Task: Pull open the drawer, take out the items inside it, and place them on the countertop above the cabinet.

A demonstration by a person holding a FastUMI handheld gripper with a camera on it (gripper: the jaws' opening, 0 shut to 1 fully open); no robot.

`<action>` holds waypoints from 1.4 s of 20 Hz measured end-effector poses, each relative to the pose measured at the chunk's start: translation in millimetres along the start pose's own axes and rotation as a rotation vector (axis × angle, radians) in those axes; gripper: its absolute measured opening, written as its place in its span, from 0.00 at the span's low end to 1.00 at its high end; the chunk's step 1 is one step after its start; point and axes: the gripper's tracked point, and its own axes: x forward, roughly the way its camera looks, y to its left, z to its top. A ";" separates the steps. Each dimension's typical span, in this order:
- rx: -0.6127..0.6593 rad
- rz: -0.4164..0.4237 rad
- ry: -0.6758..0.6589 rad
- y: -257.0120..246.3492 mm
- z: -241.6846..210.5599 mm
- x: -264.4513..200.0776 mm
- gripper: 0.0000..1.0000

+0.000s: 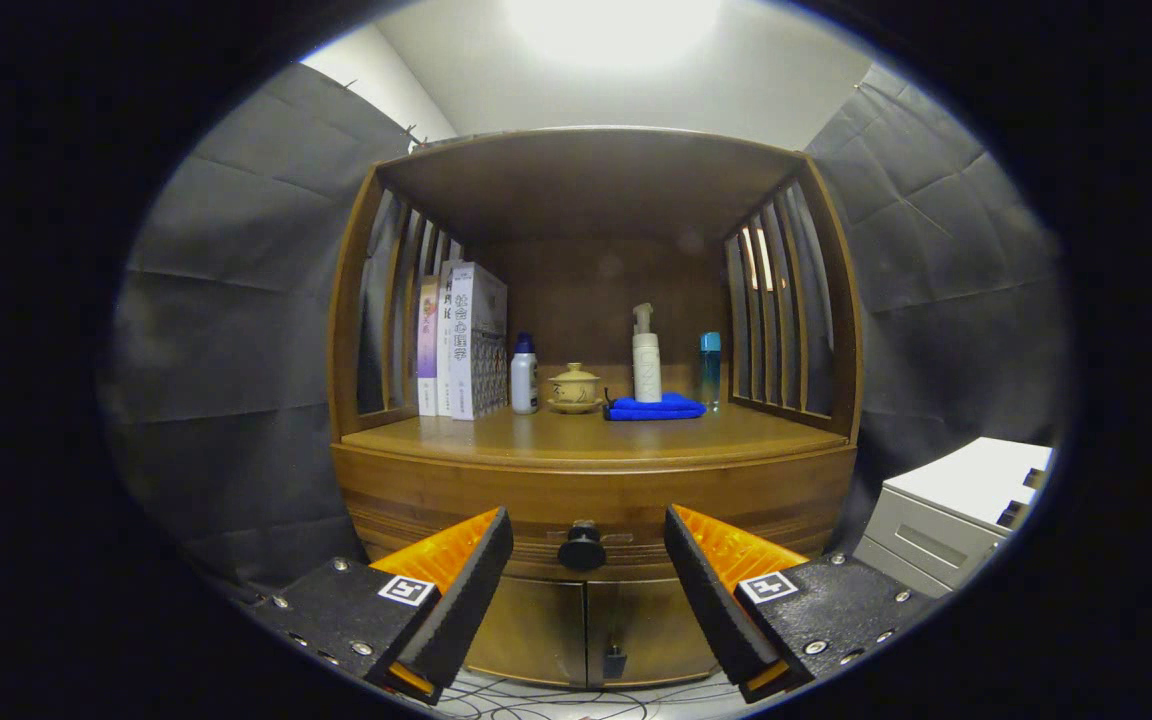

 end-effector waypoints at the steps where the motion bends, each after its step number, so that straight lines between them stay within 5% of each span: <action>1: 0.001 -0.005 -0.002 -1.0 1.3 3.3 0.95; 17: -0.037 0.026 0.172 20.7 -83.4 79.8 0.95; 22: -0.044 0.030 0.213 23.8 -100.2 88.5 0.85; 28: -0.041 0.008 0.226 13.1 -102.7 91.5 0.56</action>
